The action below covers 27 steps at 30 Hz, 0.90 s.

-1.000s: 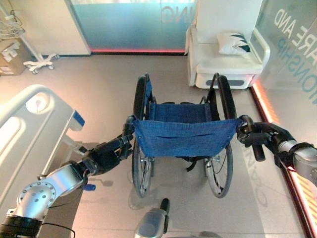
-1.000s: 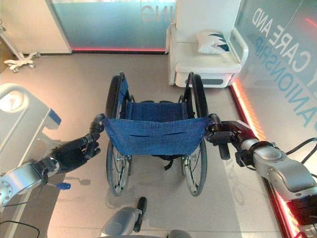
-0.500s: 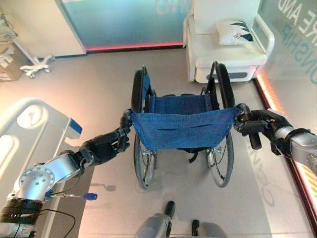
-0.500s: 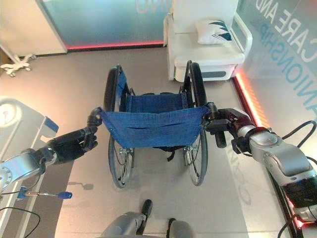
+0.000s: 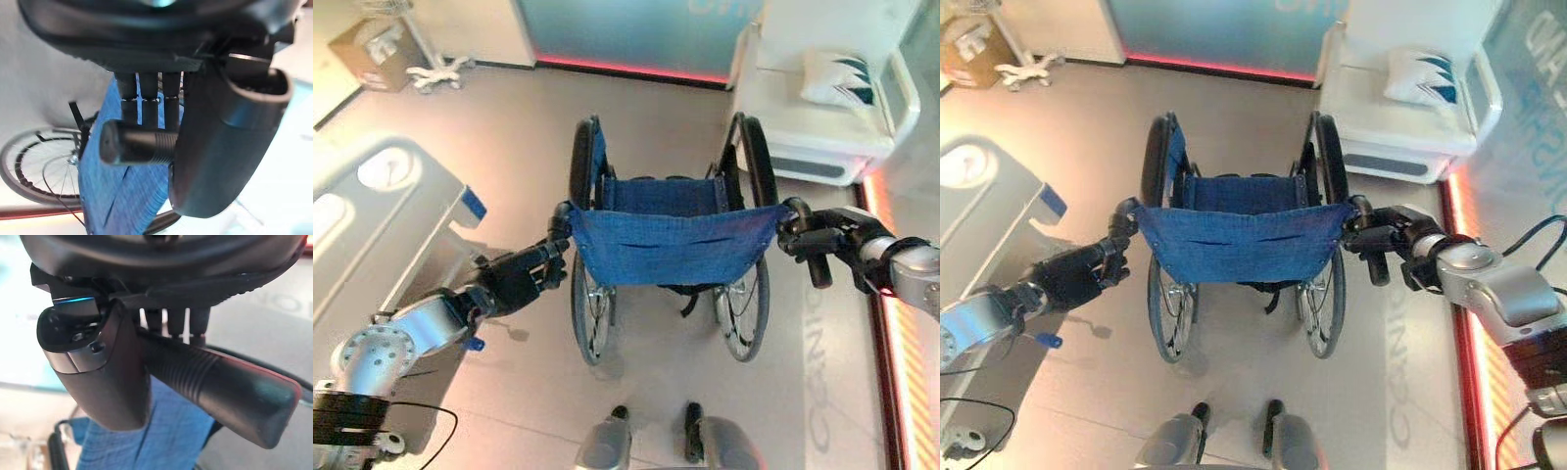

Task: Push the wheelchair next to the bed

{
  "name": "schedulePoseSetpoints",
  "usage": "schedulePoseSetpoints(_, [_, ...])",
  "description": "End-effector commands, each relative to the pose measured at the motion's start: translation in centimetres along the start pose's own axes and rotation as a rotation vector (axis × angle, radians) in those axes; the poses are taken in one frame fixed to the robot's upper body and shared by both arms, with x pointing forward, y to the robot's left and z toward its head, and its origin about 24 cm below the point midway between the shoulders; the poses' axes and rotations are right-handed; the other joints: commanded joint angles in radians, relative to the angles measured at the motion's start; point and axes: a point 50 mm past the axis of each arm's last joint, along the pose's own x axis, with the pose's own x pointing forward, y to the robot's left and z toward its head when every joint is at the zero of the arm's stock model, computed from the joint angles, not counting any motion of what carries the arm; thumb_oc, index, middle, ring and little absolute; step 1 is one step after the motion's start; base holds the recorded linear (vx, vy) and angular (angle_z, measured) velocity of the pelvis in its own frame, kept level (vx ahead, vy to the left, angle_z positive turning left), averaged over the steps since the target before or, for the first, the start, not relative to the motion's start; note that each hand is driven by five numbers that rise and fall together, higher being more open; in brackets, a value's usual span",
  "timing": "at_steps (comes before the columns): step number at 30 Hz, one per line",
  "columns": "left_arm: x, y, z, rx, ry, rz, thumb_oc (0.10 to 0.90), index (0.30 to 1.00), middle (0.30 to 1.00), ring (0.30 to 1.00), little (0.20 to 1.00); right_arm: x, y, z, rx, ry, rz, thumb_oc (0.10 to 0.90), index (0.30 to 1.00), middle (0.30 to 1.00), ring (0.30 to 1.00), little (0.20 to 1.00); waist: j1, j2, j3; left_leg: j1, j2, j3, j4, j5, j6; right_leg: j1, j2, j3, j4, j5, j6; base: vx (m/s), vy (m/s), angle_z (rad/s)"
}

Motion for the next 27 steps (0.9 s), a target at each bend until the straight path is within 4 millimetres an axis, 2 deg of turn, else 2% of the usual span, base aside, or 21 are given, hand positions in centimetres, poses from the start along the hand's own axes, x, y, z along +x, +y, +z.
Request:
schedulePoseSetpoints(1, [-2.5, -3.1, 3.0, 0.033, -0.163, -0.222, 0.4, 0.3, 0.3, 0.3, 0.3, -2.7, 4.3, 9.5, -0.169, -0.475, 0.264, 0.4, 0.3, 0.3, 0.3, 0.3, 0.051, -0.064, -0.18, -0.05, -0.047, 0.046, 0.333, 0.213, 0.077, 0.097, -0.045, 0.031, -0.232, 0.194, 0.03, 0.25, -0.259, -0.08])
schedulePoseSetpoints(2, [-2.3, -3.0, 2.5, 0.015, -0.164, -0.216, 0.4, 0.3, 0.3, 0.3, 0.3, -2.7, 4.8, 9.5, -0.178, -0.47, 0.277, 0.4, 0.3, 0.3, 0.3, 0.3, 0.061, -0.065, -0.178, -0.098, -0.062, 0.059, 0.361, 0.225, 0.083, 0.124, -0.025, 0.012, -0.232, 0.182, 0.012, 0.2, -0.156, -0.05])
schedulePoseSetpoints(3, [-2.3, -3.0, 2.5, 0.01, -0.164, -0.214, 0.4, 0.3, 0.3, 0.3, 0.3, -2.7, 4.9, 9.4, -0.18, -0.469, 0.28, 0.4, 0.3, 0.3, 0.3, 0.3, 0.062, -0.064, -0.177, -0.102, -0.065, 0.06, 0.359, 0.223, 0.085, 0.128, -0.022, 0.01, -0.232, 0.18, 0.011, 0.27, -0.155, 0.11])
schedulePoseSetpoints(4, [-2.2, -2.8, 2.4, -0.002, -0.167, -0.204, 0.4, 0.3, 0.3, 0.3, 0.3, -2.6, 5.3, 9.5, -0.187, -0.47, 0.289, 0.4, 0.3, 0.3, 0.3, 0.3, 0.071, -0.063, -0.176, -0.109, -0.089, 0.066, 0.329, 0.211, 0.092, 0.143, -0.012, 0.007, -0.237, 0.176, 0.011, 0.28, -0.07, 0.23])
schedulePoseSetpoints(5, [-2.1, -2.7, 2.3, -0.018, -0.168, -0.202, 0.4, 0.3, 0.3, 0.3, 0.3, -2.5, 5.9, 9.8, -0.196, -0.474, 0.291, 0.4, 0.3, 0.3, 0.3, 0.3, 0.079, -0.054, -0.175, -0.094, -0.103, 0.087, 0.217, 0.214, 0.09, 0.162, 0.013, 0.002, -0.242, 0.162, 0.011, 0.28, -0.066, 0.23])
schedulePoseSetpoints(6, [-2.1, -2.7, 2.3, -0.02, -0.168, -0.202, 0.4, 0.3, 0.3, 0.3, 0.3, -2.5, 6.0, 9.9, -0.198, -0.476, 0.292, 0.4, 0.3, 0.3, 0.3, 0.3, 0.08, -0.054, -0.174, -0.089, -0.104, 0.091, 0.201, 0.215, 0.089, 0.165, 0.016, 0.002, -0.243, 0.16, 0.011, 0.31, -0.048, 0.14])
schedulePoseSetpoints(8, [-1.8, -2.9, 2.4, -0.023, -0.164, -0.21, 0.4, 0.3, 0.3, 0.3, 0.3, -2.2, 6.5, 10.4, -0.195, -0.477, 0.287, 0.4, 0.3, 0.3, 0.3, 0.3, 0.095, -0.027, -0.17, -0.099, -0.09, 0.166, -0.053, 0.278, 0.063, 0.212, 0.071, -0.027, -0.253, 0.123, 0.001, 0.35, -0.043, 0.25])
schedulePoseSetpoints(11, [-1.3, -2.8, 1.9, -0.016, -0.163, -0.214, 0.4, 0.3, 0.3, 0.3, 0.3, -1.7, 6.6, 10.1, -0.193, -0.469, 0.28, 0.4, 0.3, 0.3, 0.3, 0.3, 0.123, -0.006, -0.161, -0.155, -0.085, 0.229, -0.242, 0.375, 0.038, 0.277, 0.11, -0.037, -0.275, 0.099, -0.009, 0.37, -0.039, 0.24])
schedulePoseSetpoints(12, [-1.2, -2.8, 1.8, -0.013, -0.165, -0.216, 0.4, 0.3, 0.3, 0.3, 0.3, -1.7, 6.6, 9.9, -0.194, -0.468, 0.278, 0.4, 0.3, 0.3, 0.3, 0.3, 0.127, -0.004, -0.159, -0.165, -0.086, 0.241, -0.266, 0.392, 0.036, 0.292, 0.114, -0.037, -0.28, 0.095, -0.011, 0.46, -0.048, -0.02])
schedulePoseSetpoints(13, [-1.0, -2.8, 1.6, 0.001, -0.181, -0.231, 0.4, 0.3, 0.3, 0.3, 0.3, -1.5, 6.5, 9.4, -0.196, -0.468, 0.27, 0.4, 0.3, 0.3, 0.3, 0.3, 0.14, 0.003, -0.152, -0.201, -0.085, 0.288, -0.329, 0.44, 0.028, 0.336, 0.133, -0.037, -0.291, 0.079, -0.019, 0.43, -0.045, 0.03])
schedulePoseSetpoints(14, [-0.8, -2.9, 1.6, 0.009, -0.192, -0.242, 0.4, 0.3, 0.3, 0.3, 0.3, -1.3, 6.5, 9.1, -0.199, -0.467, 0.266, 0.4, 0.3, 0.3, 0.3, 0.3, 0.146, 0.005, -0.15, -0.211, -0.086, 0.301, -0.341, 0.451, 0.027, 0.351, 0.138, -0.035, -0.291, 0.068, -0.023, 0.51, -0.047, 0.01])
schedulePoseSetpoints(15, [-0.7, -3.1, 1.8, 0.015, -0.203, -0.253, 0.4, 0.3, 0.3, 0.3, 0.3, -1.0, 6.4, 8.8, -0.203, -0.468, 0.262, 0.4, 0.3, 0.3, 0.3, 0.3, 0.154, 0.004, -0.152, -0.22, -0.092, 0.3, -0.324, 0.449, 0.032, 0.359, 0.141, -0.035, -0.28, 0.045, -0.028, 0.4, -0.019, -0.08])
schedulePoseSetpoints(18, [-0.7, -3.2, 2.4, 0.022, -0.214, -0.246, 0.4, 0.3, 0.3, 0.3, 0.3, -0.5, 6.7, 9.0, -0.205, -0.473, 0.268, 0.4, 0.3, 0.3, 0.3, 0.3, 0.172, 0.0, -0.172, -0.208, -0.108, 0.298, -0.333, 0.399, 0.059, 0.369, 0.145, -0.03, -0.237, -0.005, -0.025, 0.35, 0.0, -0.25])
schedulePoseSetpoints(19, [-0.7, -3.2, 2.7, 0.021, -0.21, -0.239, 0.4, 0.3, 0.3, 0.3, 0.3, -0.3, 6.8, 9.1, -0.204, -0.476, 0.272, 0.4, 0.3, 0.3, 0.3, 0.3, 0.179, -0.006, -0.185, -0.2, -0.115, 0.303, -0.326, 0.363, 0.078, 0.375, 0.144, -0.031, -0.213, -0.033, -0.022, 0.37, 0.001, -0.26])
schedulePoseSetpoints(20, [-0.6, -3.1, 3.1, 0.019, -0.199, -0.227, 0.4, 0.3, 0.3, 0.3, 0.3, 0.0, 6.9, 9.1, -0.198, -0.478, 0.278, 0.4, 0.3, 0.3, 0.3, 0.3, 0.191, -0.02, -0.207, -0.189, -0.132, 0.306, -0.316, 0.302, 0.109, 0.389, 0.137, -0.036, -0.179, -0.051, -0.01, 0.46, 0.002, -0.2])
schedulePoseSetpoints(21, [-0.5, -2.9, 3.4, 0.023, -0.181, -0.216, 0.4, 0.3, 0.3, 0.3, 0.3, 0.2, 7.0, 9.3, -0.193, -0.481, 0.281, 0.4, 0.3, 0.3, 0.3, 0.3, 0.204, -0.038, -0.229, -0.177, -0.148, 0.316, -0.307, 0.256, 0.139, 0.391, 0.127, -0.054, -0.112, -0.026, 0.013, 0.42, 0.009, -0.06])
schedulePoseSetpoints(23, [-0.1, -2.4, 3.7, 0.046, -0.164, -0.206, 0.4, 0.3, 0.3, 0.3, 0.3, 0.3, 7.0, 9.5, -0.192, -0.487, 0.281, 0.4, 0.3, 0.3, 0.3, 0.3, 0.21, -0.052, -0.245, -0.162, -0.164, 0.324, -0.291, 0.224, 0.165, 0.365, 0.119, -0.067, -0.007, 0.037, 0.052, 0.38, 0.043, 0.04])
schedulePoseSetpoints(24, [0.0, -2.0, 3.9, 0.065, -0.161, -0.204, 0.4, 0.3, 0.3, 0.3, 0.3, 0.5, 7.3, 9.7, -0.192, -0.488, 0.28, 0.4, 0.3, 0.3, 0.3, 0.3, 0.213, -0.062, -0.256, -0.142, -0.179, 0.315, -0.289, 0.213, 0.177, 0.342, 0.125, -0.057, 0.108, 0.135, 0.106, 0.39, 0.069, 0.26])
schedulePoseSetpoints(26, [-0.1, -1.8, 4.5, 0.086, -0.177, -0.215, 0.4, 0.3, 0.3, 0.3, 0.3, 0.6, 7.2, 9.8, -0.188, -0.491, 0.275, 0.4, 0.3, 0.3, 0.3, 0.3, 0.219, -0.068, -0.27, -0.123, -0.184, 0.307, -0.29, 0.203, 0.19, 0.316, 0.14, -0.031, 0.228, 0.275, 0.169, 0.35, 0.049, 0.39])
schedulePoseSetpoints(27, [-0.3, -2.1, 4.9, 0.09, -0.182, -0.224, 0.4, 0.3, 0.3, 0.3, 0.3, 0.7, 7.3, 9.8, -0.183, -0.486, 0.271, 0.4, 0.3, 0.3, 0.3, 0.3, 0.214, -0.067, -0.275, -0.108, -0.184, 0.296, -0.289, 0.197, 0.194, 0.284, 0.159, -0.003, 0.287, 0.341, 0.189, 0.36, 0.012, 0.27])
